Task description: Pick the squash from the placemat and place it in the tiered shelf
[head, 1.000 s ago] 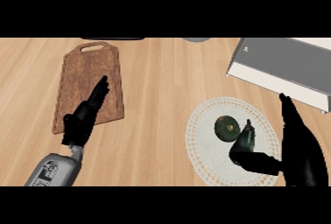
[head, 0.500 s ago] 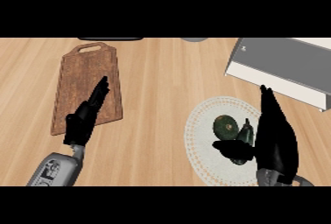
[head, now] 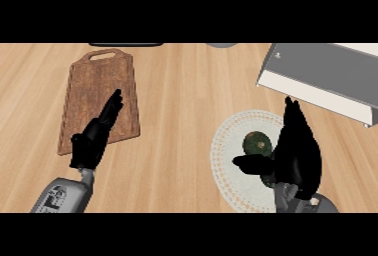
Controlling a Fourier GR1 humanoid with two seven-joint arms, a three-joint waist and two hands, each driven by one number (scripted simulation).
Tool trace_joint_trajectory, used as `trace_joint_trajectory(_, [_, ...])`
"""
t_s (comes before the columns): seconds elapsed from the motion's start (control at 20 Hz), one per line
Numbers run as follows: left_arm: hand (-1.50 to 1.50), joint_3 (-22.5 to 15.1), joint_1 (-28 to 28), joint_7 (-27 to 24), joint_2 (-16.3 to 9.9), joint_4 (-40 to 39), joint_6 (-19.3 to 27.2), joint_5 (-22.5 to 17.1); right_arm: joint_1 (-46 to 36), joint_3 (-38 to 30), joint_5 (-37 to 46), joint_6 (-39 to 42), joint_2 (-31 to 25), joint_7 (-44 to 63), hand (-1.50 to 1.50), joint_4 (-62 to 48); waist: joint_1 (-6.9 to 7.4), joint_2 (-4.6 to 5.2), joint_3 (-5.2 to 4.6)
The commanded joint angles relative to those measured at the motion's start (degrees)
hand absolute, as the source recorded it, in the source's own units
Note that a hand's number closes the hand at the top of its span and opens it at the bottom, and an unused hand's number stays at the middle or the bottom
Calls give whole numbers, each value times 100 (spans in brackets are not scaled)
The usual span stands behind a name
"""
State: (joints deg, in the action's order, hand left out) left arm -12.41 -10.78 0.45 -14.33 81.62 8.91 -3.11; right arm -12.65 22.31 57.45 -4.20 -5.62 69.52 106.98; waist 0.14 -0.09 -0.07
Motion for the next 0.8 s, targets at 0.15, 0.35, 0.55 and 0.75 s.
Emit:
trace_joint_trajectory(0.15, [0, 78, -44, 47, 16, 36, -60, 69, -347, -594, 196, 730, 505, 870, -150, -310, -7, 8, 3])
trace_joint_trajectory(0.35, [0, 208, -22, -184, 60, -212, -162, 40, -566, -717, 154, 926, 555, 862, -150, -392, -5, 10, 1])
trace_joint_trajectory(0.55, [0, 152, -19, -66, 187, -68, -99, 124, -84, -207, 344, 505, 558, 1029, -150, -498, 6, 2, 3])
trace_joint_trajectory(0.75, [0, 130, -51, -20, 259, -52, -87, 243, -562, -565, 216, 509, 560, 864, -150, -974, 23, 11, 5])
